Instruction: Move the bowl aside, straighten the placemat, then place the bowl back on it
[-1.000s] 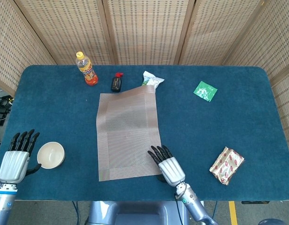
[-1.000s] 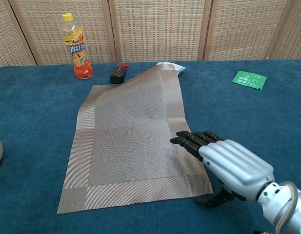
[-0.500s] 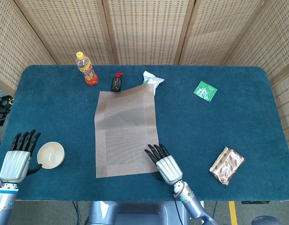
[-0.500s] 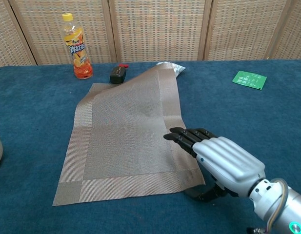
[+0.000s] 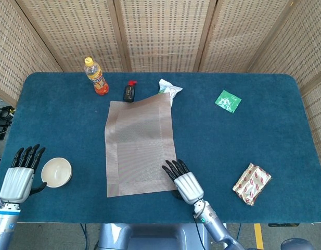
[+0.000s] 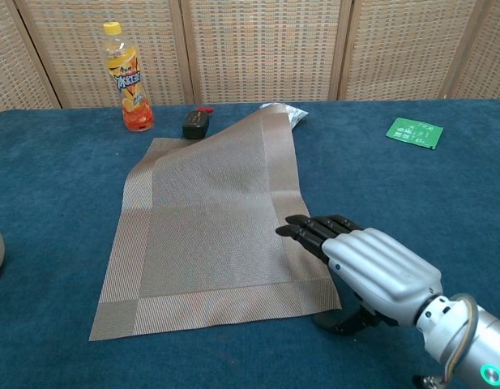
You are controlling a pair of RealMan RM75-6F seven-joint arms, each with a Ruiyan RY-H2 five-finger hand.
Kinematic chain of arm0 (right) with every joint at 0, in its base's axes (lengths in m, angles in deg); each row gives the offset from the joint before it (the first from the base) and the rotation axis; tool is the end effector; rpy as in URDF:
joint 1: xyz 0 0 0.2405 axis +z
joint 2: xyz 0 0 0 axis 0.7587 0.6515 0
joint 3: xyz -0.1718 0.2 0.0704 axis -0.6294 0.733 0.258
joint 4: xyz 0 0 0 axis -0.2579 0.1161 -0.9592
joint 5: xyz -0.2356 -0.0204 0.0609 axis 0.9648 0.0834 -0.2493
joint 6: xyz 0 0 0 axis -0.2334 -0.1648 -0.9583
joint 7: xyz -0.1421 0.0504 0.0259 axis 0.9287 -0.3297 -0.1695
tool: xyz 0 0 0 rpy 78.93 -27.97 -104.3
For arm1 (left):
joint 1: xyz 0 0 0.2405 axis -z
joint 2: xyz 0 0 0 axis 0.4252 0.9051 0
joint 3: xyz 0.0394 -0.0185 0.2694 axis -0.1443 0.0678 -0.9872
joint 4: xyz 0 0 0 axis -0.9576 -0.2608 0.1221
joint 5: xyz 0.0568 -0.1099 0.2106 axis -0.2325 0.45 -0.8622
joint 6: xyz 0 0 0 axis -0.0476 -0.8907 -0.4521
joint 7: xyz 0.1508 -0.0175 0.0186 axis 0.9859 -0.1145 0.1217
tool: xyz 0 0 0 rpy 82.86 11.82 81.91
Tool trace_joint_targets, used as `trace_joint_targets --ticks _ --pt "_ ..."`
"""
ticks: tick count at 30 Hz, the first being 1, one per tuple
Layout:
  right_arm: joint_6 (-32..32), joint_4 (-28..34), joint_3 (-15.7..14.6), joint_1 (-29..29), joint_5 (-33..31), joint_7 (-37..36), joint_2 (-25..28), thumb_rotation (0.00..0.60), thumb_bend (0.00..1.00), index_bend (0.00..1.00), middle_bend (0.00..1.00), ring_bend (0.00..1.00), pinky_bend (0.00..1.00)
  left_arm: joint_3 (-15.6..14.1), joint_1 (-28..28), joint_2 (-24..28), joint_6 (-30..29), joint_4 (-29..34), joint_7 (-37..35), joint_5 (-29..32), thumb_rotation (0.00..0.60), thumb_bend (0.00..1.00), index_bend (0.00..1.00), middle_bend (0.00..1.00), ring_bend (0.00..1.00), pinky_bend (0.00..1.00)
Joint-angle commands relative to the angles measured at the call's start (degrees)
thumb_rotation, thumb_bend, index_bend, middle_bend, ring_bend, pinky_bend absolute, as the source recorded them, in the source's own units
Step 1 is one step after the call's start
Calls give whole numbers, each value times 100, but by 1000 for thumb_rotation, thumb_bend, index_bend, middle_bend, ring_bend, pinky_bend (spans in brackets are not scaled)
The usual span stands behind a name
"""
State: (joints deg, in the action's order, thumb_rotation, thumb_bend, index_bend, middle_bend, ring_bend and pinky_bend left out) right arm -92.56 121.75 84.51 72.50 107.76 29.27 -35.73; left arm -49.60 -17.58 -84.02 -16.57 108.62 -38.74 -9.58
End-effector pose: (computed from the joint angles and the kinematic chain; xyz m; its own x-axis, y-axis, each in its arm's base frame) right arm -0.1729 -0.2359 -0.1540 0.3634 -0.2086 0.9080 -0.8485 -0.4766 0.2301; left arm -0.3382 0.1999 0.0715 0.5402 0.0390 0.8406 0.8404 -0.0762 -0.5366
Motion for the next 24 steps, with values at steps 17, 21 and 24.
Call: trace_joint_targets --ticks 17,21,24 --pt "-1004 -1752 -130 50 550 -1551 -709 600 640 105 0 0 0 21 -24 -3 -35 -14 -75 -37 600 103 0 0 0 0" --pt "-970 -1757 -133 50 500 -1631 -693 600 606 267 0 0 0 25 -25 -7 -27 -15 -70 -34 600 103 0 0 0 0" --pt "-1046 -1788 -127 47 514 -1694 -707 600 565 407 43 0 0 22 -25 -14 -19 -19 -61 -34 600 104 0 0 0 0"
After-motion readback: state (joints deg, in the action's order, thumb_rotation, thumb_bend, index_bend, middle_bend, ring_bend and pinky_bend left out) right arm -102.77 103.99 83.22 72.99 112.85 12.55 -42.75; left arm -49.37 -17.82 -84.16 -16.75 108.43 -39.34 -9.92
